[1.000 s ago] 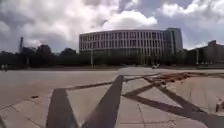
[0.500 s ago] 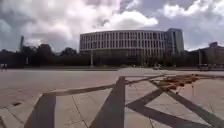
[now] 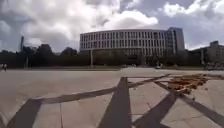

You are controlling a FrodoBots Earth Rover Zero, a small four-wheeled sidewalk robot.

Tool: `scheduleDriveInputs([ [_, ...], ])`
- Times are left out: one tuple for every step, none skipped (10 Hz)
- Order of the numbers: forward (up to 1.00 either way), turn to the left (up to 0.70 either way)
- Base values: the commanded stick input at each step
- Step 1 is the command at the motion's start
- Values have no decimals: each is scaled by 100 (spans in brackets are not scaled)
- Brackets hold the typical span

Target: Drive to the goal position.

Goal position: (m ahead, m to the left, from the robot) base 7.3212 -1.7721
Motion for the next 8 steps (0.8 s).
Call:
scheduleDriveInputs([
  [100,0],
  [100,0],
  [100,0],
  [100,0],
  [100,0],
  [100,0],
  [100,-1],
  [100,-20],
])
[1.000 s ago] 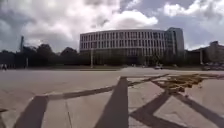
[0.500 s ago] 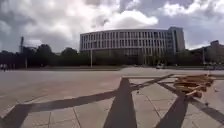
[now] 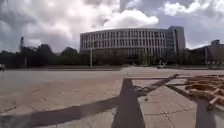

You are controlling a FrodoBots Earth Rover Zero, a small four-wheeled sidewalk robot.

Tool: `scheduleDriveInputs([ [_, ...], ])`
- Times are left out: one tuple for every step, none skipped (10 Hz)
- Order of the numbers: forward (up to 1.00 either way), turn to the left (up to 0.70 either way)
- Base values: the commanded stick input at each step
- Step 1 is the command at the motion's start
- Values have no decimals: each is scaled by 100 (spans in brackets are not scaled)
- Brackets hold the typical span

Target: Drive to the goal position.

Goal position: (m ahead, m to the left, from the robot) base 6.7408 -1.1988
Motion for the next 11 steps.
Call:
scheduleDriveInputs([
  [100,-22],
  [100,-13],
  [100,0],
  [100,-19],
  [100,-29],
  [100,-29],
  [100,-29],
  [100,-29],
  [100,-29],
  [100,-29],
  [100,-29],
])
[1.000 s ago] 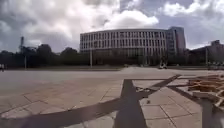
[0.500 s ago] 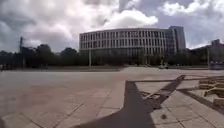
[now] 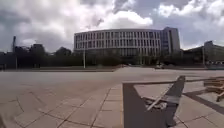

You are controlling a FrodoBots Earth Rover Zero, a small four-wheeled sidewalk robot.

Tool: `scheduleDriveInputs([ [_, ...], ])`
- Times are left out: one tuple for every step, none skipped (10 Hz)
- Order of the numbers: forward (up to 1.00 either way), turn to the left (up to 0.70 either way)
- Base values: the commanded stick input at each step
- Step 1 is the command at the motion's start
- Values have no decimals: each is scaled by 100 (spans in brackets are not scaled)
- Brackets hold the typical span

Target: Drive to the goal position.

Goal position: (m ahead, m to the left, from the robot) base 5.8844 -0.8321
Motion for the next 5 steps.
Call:
scheduleDriveInputs([
  [100,-14],
  [100,0],
  [100,0],
  [100,0],
  [100,0],
])
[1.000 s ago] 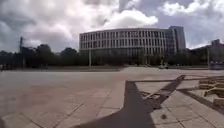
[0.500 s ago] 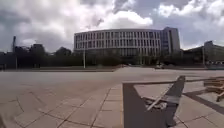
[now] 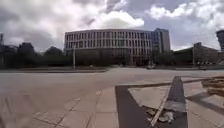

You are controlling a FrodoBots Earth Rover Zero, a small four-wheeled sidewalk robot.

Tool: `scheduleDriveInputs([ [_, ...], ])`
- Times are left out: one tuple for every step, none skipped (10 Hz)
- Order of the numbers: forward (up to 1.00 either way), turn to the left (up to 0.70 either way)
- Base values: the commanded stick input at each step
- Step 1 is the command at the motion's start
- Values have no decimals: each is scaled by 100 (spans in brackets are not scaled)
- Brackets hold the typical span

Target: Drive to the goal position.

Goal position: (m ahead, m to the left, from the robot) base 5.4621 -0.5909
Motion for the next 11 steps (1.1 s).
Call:
scheduleDriveInputs([
  [100,0],
  [100,0],
  [100,-5],
  [100,-25],
  [100,-26],
  [100,-26],
  [100,-26],
  [100,-26],
  [100,-26],
  [100,-26],
  [100,-26],
])
